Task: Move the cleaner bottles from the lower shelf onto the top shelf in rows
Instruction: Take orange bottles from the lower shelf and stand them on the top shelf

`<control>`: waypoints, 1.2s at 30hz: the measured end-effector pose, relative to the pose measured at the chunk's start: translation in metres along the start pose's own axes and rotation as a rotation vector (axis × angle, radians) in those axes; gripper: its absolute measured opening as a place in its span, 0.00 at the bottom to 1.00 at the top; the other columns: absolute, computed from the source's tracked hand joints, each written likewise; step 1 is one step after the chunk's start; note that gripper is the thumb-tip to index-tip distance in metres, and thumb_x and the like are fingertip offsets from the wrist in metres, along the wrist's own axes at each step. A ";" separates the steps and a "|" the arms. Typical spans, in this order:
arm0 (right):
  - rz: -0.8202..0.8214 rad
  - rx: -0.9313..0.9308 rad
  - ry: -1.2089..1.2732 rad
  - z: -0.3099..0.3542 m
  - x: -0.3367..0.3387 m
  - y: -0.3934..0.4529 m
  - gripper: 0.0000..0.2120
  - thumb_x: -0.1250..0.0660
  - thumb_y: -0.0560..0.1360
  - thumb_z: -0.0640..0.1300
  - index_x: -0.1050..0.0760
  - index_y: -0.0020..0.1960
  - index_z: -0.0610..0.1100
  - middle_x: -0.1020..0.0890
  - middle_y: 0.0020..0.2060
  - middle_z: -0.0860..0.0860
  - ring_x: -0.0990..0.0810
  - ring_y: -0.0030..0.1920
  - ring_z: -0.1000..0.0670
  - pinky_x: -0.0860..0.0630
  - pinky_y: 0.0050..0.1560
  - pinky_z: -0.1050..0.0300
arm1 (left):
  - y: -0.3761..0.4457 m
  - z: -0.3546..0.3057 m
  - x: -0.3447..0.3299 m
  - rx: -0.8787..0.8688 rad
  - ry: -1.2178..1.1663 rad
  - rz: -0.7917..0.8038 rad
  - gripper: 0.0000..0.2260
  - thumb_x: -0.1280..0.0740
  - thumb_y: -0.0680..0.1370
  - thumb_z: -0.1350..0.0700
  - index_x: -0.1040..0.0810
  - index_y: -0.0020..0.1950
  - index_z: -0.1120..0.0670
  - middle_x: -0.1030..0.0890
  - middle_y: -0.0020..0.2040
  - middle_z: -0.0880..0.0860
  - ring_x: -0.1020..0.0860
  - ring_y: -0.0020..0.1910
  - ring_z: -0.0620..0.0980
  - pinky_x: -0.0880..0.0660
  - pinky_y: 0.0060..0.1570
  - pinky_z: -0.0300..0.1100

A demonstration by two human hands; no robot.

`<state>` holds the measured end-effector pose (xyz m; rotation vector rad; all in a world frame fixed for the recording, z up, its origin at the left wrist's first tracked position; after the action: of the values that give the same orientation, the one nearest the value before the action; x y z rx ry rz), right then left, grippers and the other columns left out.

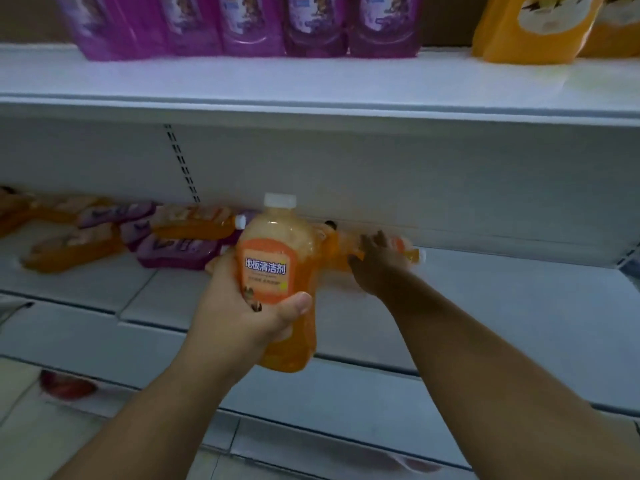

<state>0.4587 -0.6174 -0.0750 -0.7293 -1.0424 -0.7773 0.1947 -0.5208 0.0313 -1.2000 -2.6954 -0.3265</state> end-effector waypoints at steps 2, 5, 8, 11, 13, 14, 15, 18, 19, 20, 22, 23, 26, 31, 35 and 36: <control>0.000 0.042 0.004 -0.003 0.003 -0.002 0.27 0.46 0.81 0.57 0.43 0.78 0.52 0.46 0.79 0.49 0.41 0.75 0.37 0.35 0.69 0.39 | -0.005 0.006 0.000 0.040 0.015 -0.002 0.39 0.24 0.51 0.32 0.30 0.60 0.37 0.18 0.50 0.42 0.18 0.48 0.40 0.23 0.44 0.41; -0.096 0.047 0.059 -0.015 0.018 -0.019 0.21 0.47 0.79 0.55 0.30 0.70 0.52 0.35 0.72 0.48 0.31 0.67 0.37 0.32 0.65 0.41 | -0.012 0.011 -0.008 0.074 0.034 0.023 0.39 0.24 0.51 0.31 0.32 0.59 0.34 0.20 0.47 0.32 0.20 0.47 0.33 0.26 0.40 0.36; -0.173 -0.029 0.195 -0.029 0.029 -0.030 0.18 0.46 0.78 0.50 0.24 0.62 0.48 0.29 0.62 0.41 0.25 0.56 0.36 0.28 0.59 0.47 | -0.016 0.007 -0.023 0.077 0.014 0.054 0.36 0.21 0.53 0.33 0.33 0.57 0.30 0.21 0.48 0.31 0.20 0.47 0.32 0.25 0.40 0.35; -0.221 -0.183 0.238 -0.044 0.030 -0.033 0.24 0.37 0.75 0.55 0.30 0.66 0.43 0.27 0.59 0.39 0.24 0.55 0.37 0.28 0.54 0.50 | -0.019 -0.001 -0.034 0.071 -0.001 0.075 0.35 0.20 0.54 0.33 0.32 0.56 0.32 0.21 0.47 0.31 0.21 0.47 0.32 0.26 0.39 0.33; -0.150 -0.230 0.212 -0.047 0.022 -0.027 0.36 0.31 0.70 0.59 0.39 0.70 0.44 0.24 0.60 0.40 0.24 0.58 0.38 0.30 0.50 0.49 | -0.020 -0.003 -0.037 0.071 0.010 0.072 0.38 0.21 0.52 0.32 0.33 0.57 0.33 0.21 0.47 0.30 0.21 0.47 0.31 0.26 0.38 0.33; -0.089 -0.242 0.200 -0.047 0.018 -0.022 0.44 0.28 0.66 0.61 0.44 0.73 0.45 0.23 0.60 0.41 0.24 0.60 0.38 0.29 0.50 0.48 | -0.022 -0.004 -0.036 0.066 0.018 0.067 0.38 0.22 0.51 0.31 0.34 0.56 0.32 0.22 0.47 0.30 0.21 0.47 0.31 0.26 0.36 0.32; -0.020 -0.260 0.198 -0.047 0.015 -0.018 0.51 0.25 0.63 0.63 0.47 0.75 0.45 0.23 0.62 0.42 0.25 0.62 0.38 0.28 0.51 0.46 | -0.023 -0.006 -0.035 0.057 0.022 0.059 0.38 0.22 0.51 0.31 0.34 0.57 0.32 0.22 0.47 0.29 0.21 0.46 0.30 0.26 0.34 0.31; 0.148 -0.296 0.204 -0.045 0.005 -0.020 0.53 0.20 0.57 0.62 0.39 0.74 0.45 0.24 0.61 0.43 0.24 0.59 0.41 0.27 0.49 0.47 | -0.027 -0.010 -0.026 0.026 0.006 0.027 0.37 0.24 0.51 0.32 0.33 0.57 0.33 0.21 0.48 0.31 0.20 0.47 0.33 0.25 0.35 0.31; 0.144 -0.284 0.200 -0.044 0.004 -0.025 0.50 0.19 0.57 0.62 0.35 0.72 0.45 0.24 0.57 0.44 0.23 0.55 0.43 0.27 0.46 0.50 | -0.028 -0.011 -0.021 0.016 -0.003 0.016 0.37 0.24 0.52 0.32 0.33 0.58 0.32 0.20 0.49 0.32 0.20 0.48 0.34 0.24 0.36 0.32; 0.113 -0.260 0.219 -0.042 0.005 -0.032 0.48 0.19 0.57 0.61 0.34 0.70 0.44 0.25 0.53 0.46 0.24 0.52 0.44 0.28 0.44 0.51 | -0.029 -0.012 -0.015 0.005 -0.016 0.003 0.37 0.24 0.52 0.32 0.32 0.58 0.31 0.20 0.50 0.33 0.19 0.49 0.36 0.24 0.39 0.34; 0.023 -0.172 0.331 -0.030 0.004 -0.047 0.49 0.18 0.56 0.60 0.36 0.69 0.44 0.25 0.56 0.46 0.24 0.54 0.44 0.26 0.45 0.51 | -0.031 -0.013 -0.003 -0.021 -0.043 -0.017 0.35 0.24 0.53 0.32 0.31 0.57 0.30 0.19 0.50 0.36 0.19 0.50 0.39 0.23 0.43 0.39; -0.015 -0.113 0.398 -0.020 0.005 -0.057 0.49 0.18 0.56 0.60 0.37 0.69 0.44 0.25 0.58 0.47 0.24 0.56 0.44 0.24 0.48 0.51 | -0.031 -0.014 0.003 -0.036 -0.050 -0.023 0.34 0.24 0.53 0.32 0.30 0.57 0.30 0.18 0.50 0.37 0.18 0.50 0.40 0.23 0.44 0.41; -0.053 0.038 0.603 0.027 0.007 -0.088 0.43 0.20 0.54 0.63 0.32 0.63 0.50 0.21 0.52 0.54 0.21 0.51 0.51 0.22 0.50 0.51 | -0.036 -0.017 0.025 -0.078 -0.075 -0.038 0.33 0.25 0.54 0.32 0.30 0.57 0.31 0.18 0.51 0.39 0.18 0.51 0.41 0.22 0.45 0.42; -0.044 0.298 0.876 0.140 0.009 -0.136 0.37 0.17 0.57 0.57 0.31 0.60 0.59 0.17 0.48 0.59 0.18 0.47 0.60 0.20 0.47 0.58 | -0.053 -0.022 0.092 -0.143 -0.090 -0.078 0.28 0.24 0.56 0.34 0.29 0.54 0.27 0.17 0.52 0.41 0.17 0.50 0.43 0.19 0.41 0.40; 0.047 0.384 0.977 0.248 -0.017 -0.163 0.38 0.17 0.53 0.58 0.32 0.57 0.58 0.18 0.49 0.57 0.17 0.45 0.59 0.18 0.43 0.59 | -0.078 -0.008 0.199 -0.143 -0.064 -0.209 0.30 0.24 0.54 0.33 0.30 0.53 0.26 0.17 0.51 0.39 0.17 0.50 0.42 0.20 0.39 0.39; 0.067 0.411 0.979 0.279 -0.026 -0.171 0.41 0.18 0.51 0.60 0.33 0.58 0.57 0.18 0.50 0.56 0.17 0.46 0.57 0.17 0.44 0.57 | -0.086 -0.003 0.231 -0.142 -0.050 -0.255 0.29 0.24 0.54 0.33 0.30 0.52 0.25 0.18 0.50 0.37 0.18 0.49 0.39 0.21 0.36 0.34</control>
<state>0.1794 -0.4727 0.0194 0.0164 -0.2544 -0.7032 -0.0225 -0.4137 0.0798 -0.9070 -2.9161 -0.5367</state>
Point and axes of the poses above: each hand's wrist, its own y-axis towards the middle knuckle, its own x-axis out of the back of the hand, z = x × y, the point moved 10 cm from there along y, towards the middle knuckle
